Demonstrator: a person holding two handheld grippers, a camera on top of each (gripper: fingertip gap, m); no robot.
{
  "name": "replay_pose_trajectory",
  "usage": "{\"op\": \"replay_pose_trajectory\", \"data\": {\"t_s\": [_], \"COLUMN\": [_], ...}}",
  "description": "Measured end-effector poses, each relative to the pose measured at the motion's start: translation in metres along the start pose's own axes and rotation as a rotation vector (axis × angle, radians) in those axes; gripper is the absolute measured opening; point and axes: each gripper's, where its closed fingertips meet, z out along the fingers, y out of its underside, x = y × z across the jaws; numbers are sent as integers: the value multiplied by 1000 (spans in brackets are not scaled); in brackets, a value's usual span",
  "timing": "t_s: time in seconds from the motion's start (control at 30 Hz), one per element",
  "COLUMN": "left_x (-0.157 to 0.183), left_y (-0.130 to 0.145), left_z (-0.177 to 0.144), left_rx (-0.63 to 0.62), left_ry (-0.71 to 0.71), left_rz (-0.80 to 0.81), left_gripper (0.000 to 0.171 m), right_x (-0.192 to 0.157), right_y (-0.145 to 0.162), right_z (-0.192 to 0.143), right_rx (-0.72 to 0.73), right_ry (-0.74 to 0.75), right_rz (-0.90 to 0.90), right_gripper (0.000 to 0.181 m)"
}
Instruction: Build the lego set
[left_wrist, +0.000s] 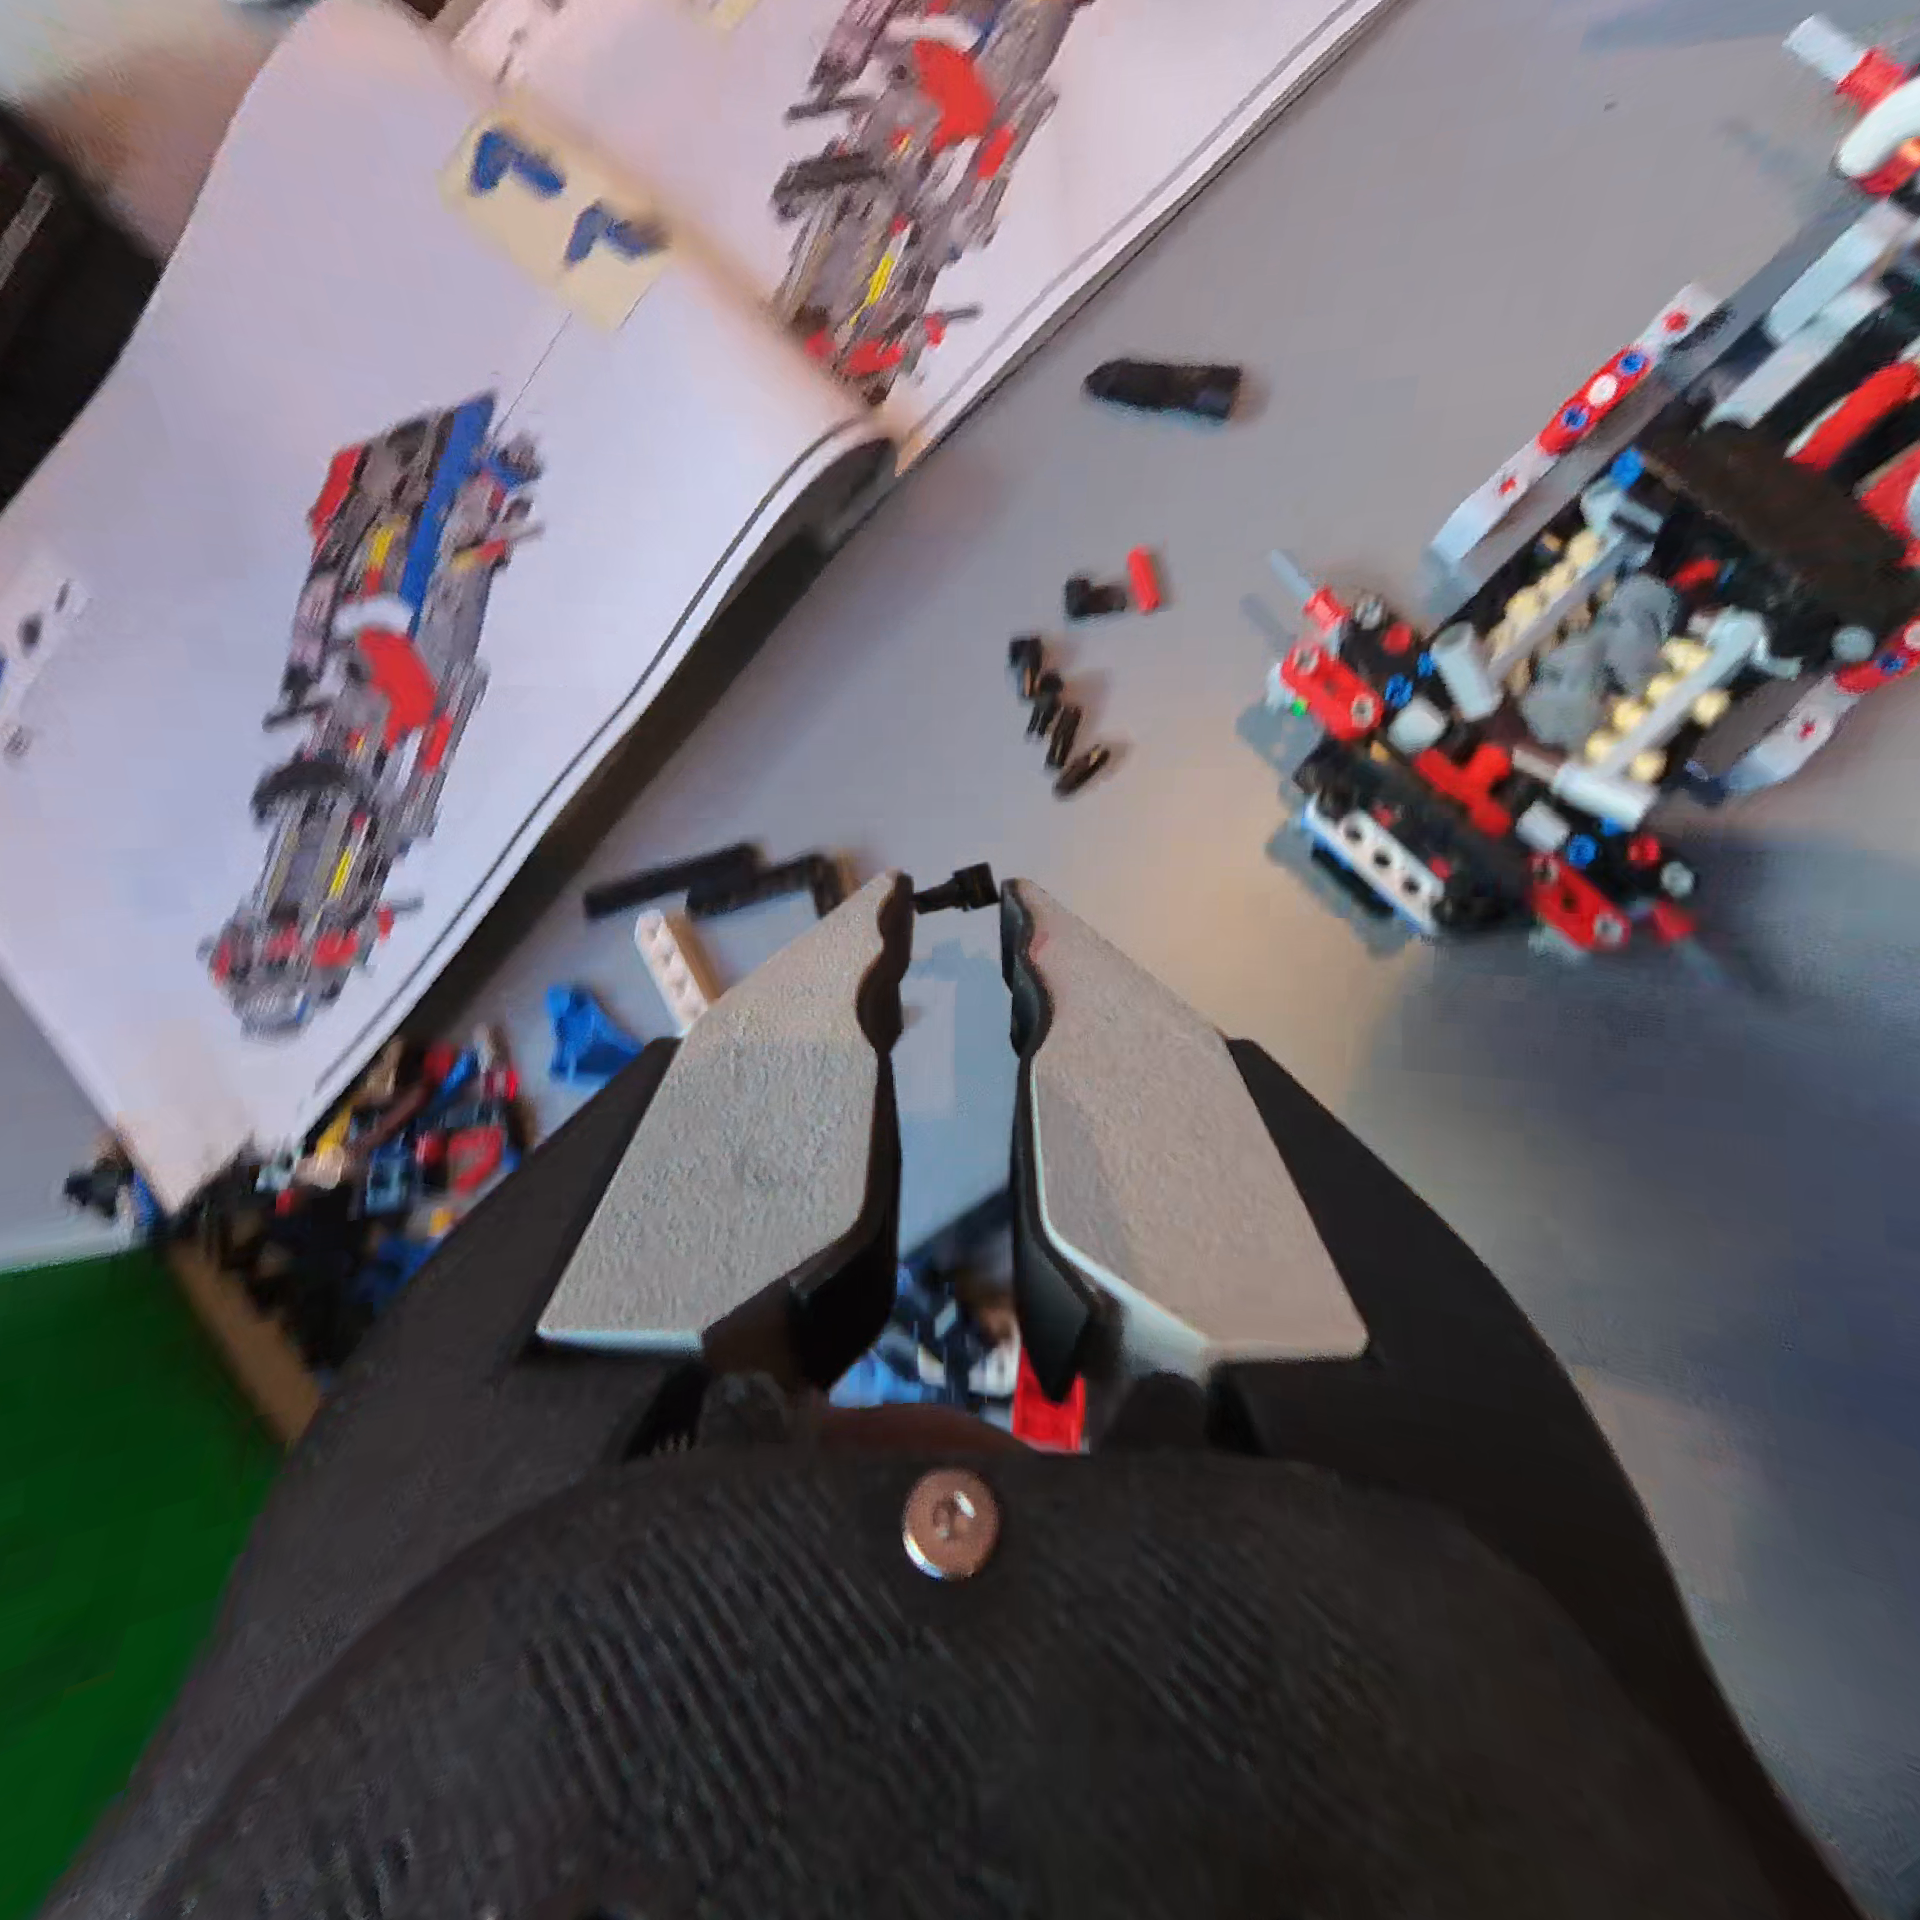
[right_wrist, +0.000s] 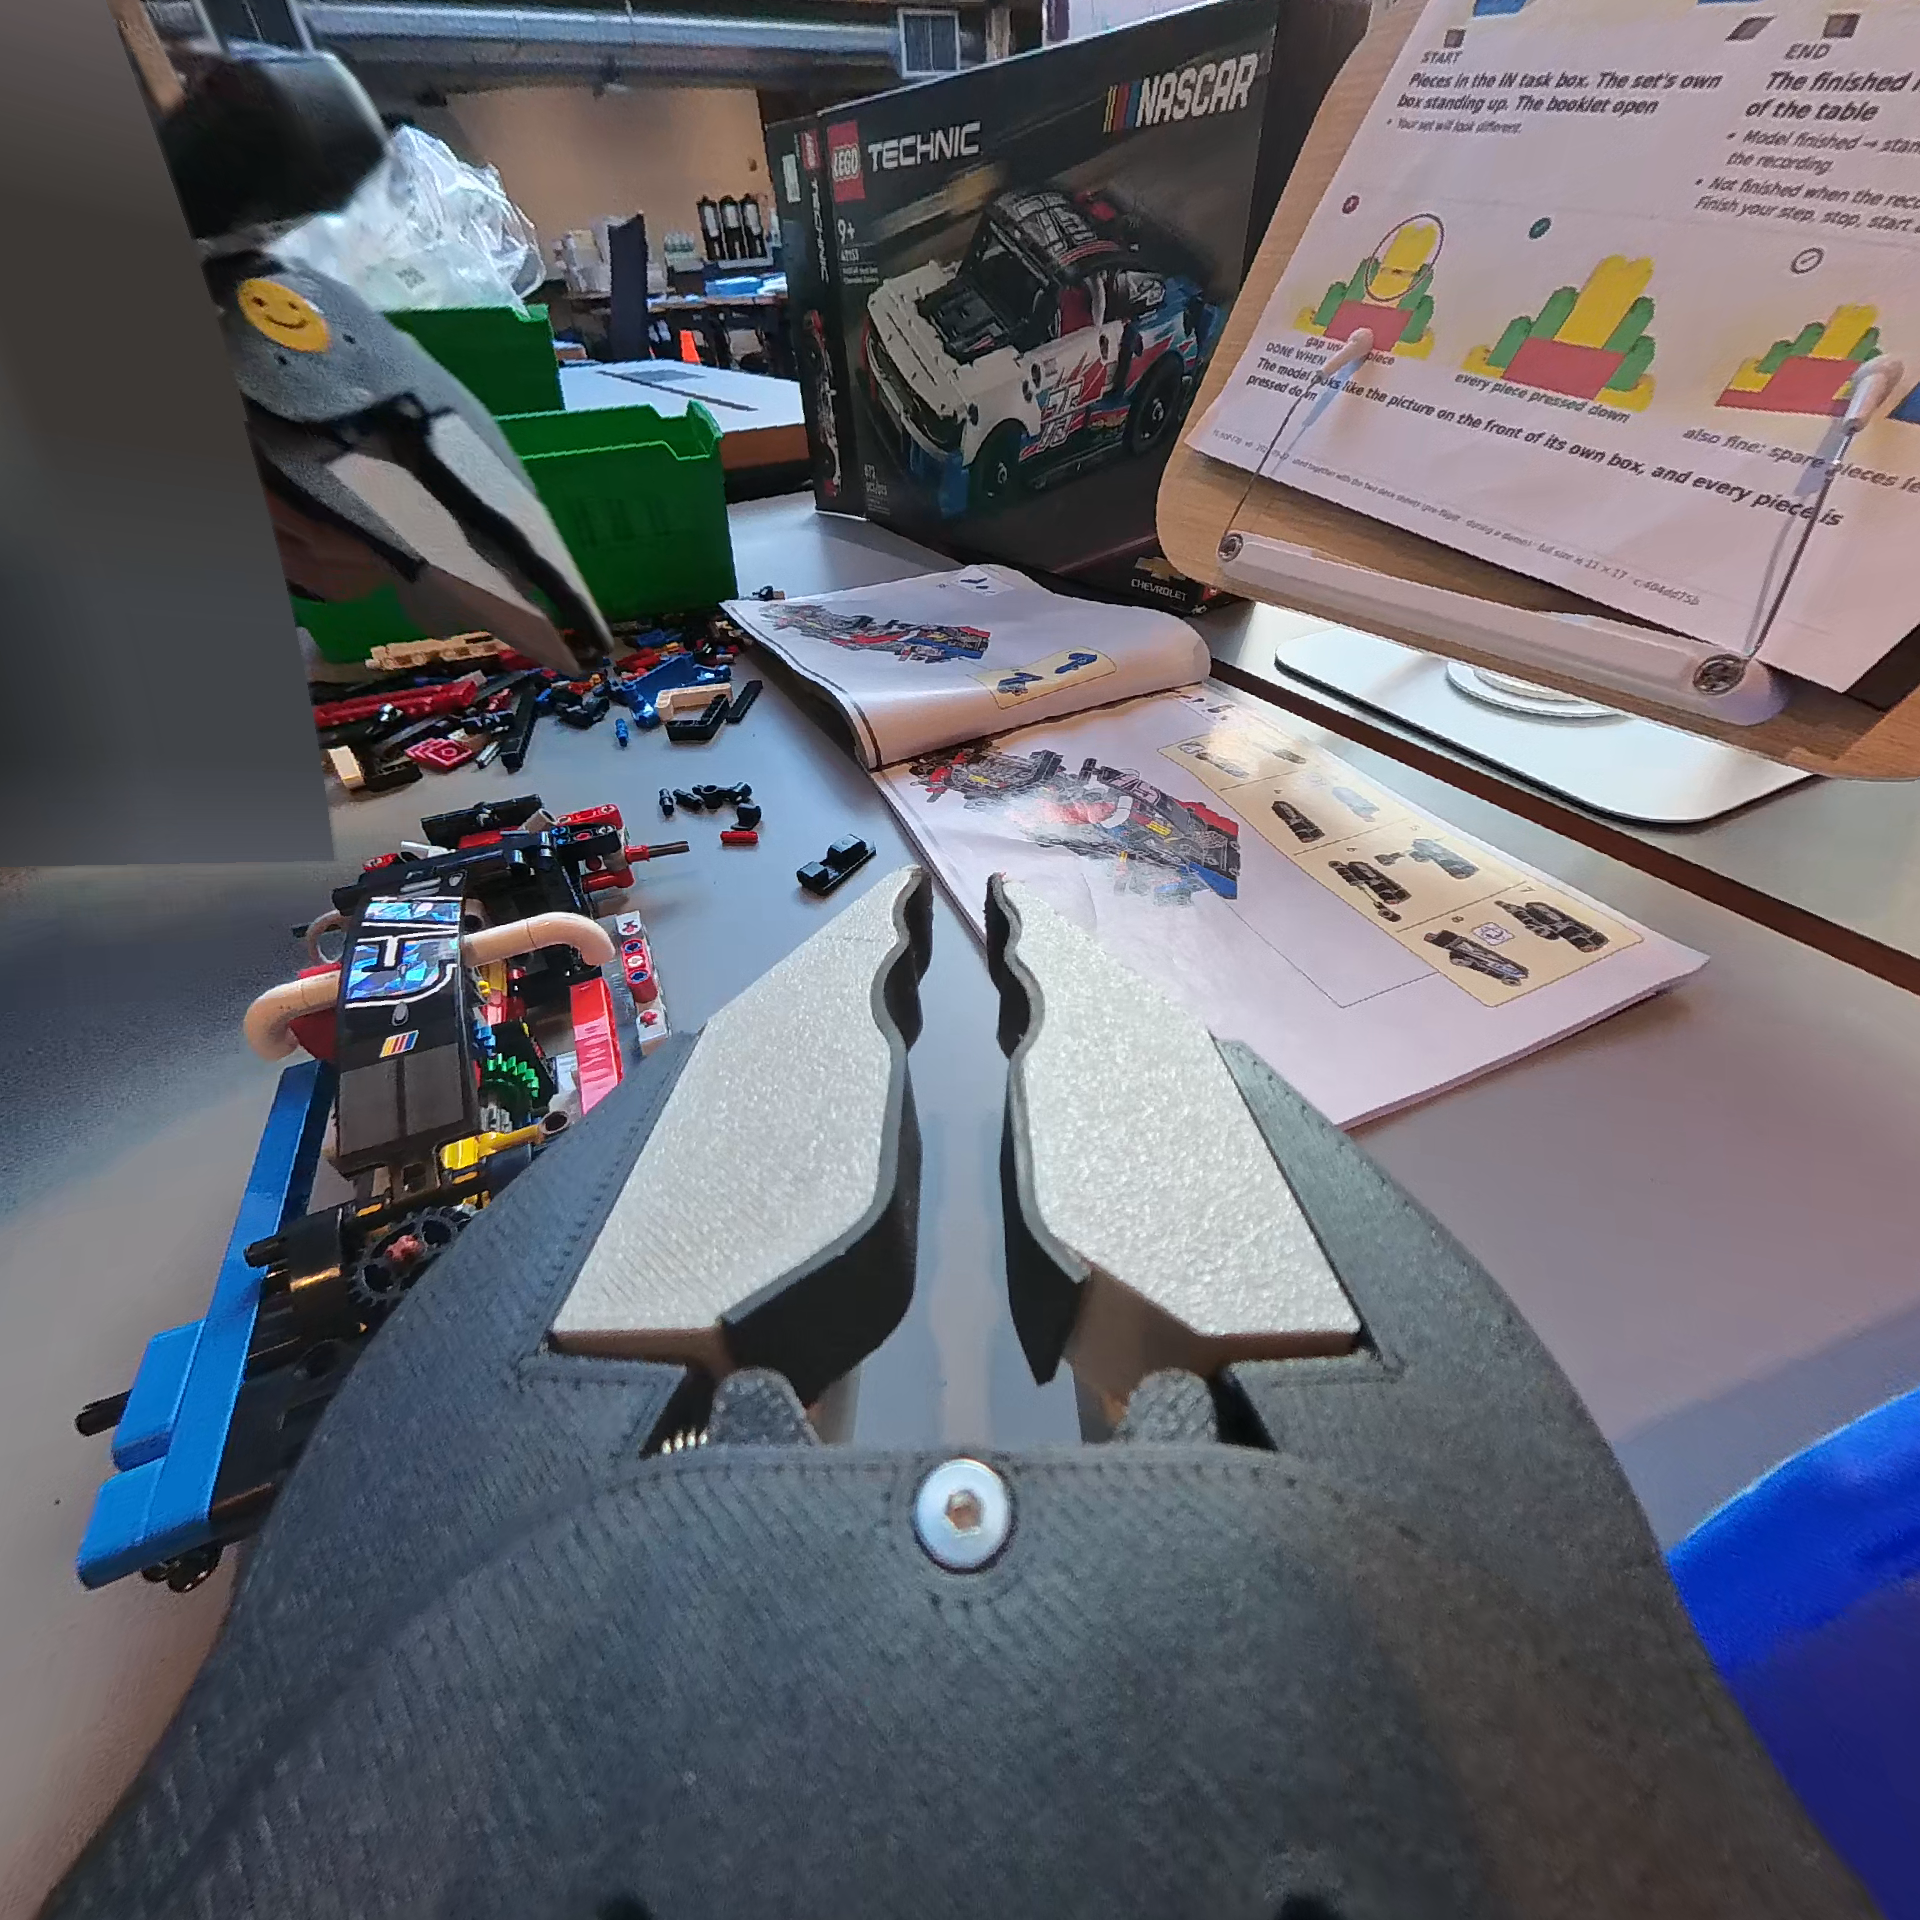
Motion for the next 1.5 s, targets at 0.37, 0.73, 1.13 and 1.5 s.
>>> {"op": "replay_pose_trajectory", "data": {"t_s": [0.37,0.73,1.13,1.5], "left_x": [38,28,-82,-84], "left_y": [-38,-25,44,81], "left_z": [62,54,-133,-129], "left_rx": [-84,-130,100,111], "left_ry": [175,121,-419,-429], "left_rz": [99,127,-186,-276], "left_gripper": [13,23,21,22], "right_x": [-6,-7,2,8], "right_y": [0,0,0,2], "right_z": [-1,-1,-2,0], "right_rx": [-1,1,6,-14], "right_ry": [-36,-46,1,50], "right_rz": [7,22,30,18], "right_gripper": [6,5,5,6]}}
